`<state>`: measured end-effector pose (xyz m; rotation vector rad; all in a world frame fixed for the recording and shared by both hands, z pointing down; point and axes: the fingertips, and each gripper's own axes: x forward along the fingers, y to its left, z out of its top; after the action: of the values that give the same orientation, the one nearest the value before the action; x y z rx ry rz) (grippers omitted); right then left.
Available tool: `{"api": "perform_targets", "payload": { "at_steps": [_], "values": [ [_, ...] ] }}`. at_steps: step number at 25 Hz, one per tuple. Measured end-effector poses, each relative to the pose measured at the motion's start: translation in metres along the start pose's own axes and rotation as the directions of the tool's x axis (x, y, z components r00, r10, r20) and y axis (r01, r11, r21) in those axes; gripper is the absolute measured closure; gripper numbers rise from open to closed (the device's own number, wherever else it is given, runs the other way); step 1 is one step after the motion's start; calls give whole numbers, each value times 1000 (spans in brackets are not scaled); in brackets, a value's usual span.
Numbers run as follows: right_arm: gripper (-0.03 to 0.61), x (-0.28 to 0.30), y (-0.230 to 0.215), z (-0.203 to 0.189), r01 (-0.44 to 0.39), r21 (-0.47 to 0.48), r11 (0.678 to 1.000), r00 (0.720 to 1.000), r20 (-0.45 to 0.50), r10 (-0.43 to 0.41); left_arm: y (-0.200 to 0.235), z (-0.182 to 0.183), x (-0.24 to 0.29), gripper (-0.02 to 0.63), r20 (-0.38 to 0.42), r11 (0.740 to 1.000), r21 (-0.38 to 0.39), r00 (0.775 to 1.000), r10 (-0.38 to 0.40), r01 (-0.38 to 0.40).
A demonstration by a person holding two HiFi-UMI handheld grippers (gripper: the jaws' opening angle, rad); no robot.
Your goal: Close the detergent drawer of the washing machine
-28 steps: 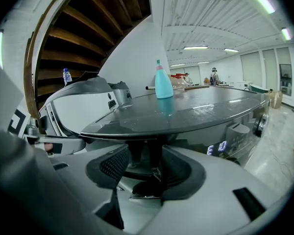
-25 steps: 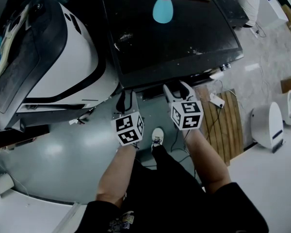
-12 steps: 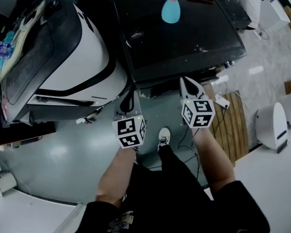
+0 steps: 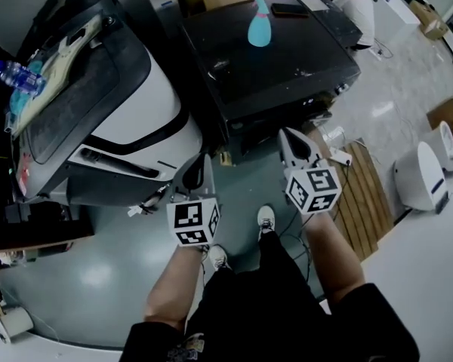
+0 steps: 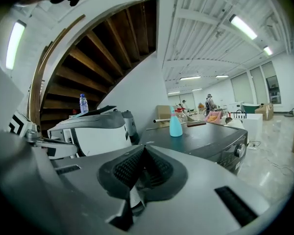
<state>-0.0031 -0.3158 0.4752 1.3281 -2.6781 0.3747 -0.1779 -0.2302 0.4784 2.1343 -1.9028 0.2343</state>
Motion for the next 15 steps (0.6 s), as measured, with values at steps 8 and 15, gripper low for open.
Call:
{"api": "perform_targets", "payload": {
  "at_steps": [8, 15],
  "values": [
    [580, -79, 124, 12, 10, -51, 999, 998, 63, -7, 31, 4, -123, 611, 31, 992, 47, 993, -117, 115],
    [580, -133, 204, 3, 16, -72, 997, 997, 82, -10, 54, -13, -199, 611, 33, 986, 61, 987, -155, 152]
  ]
}}
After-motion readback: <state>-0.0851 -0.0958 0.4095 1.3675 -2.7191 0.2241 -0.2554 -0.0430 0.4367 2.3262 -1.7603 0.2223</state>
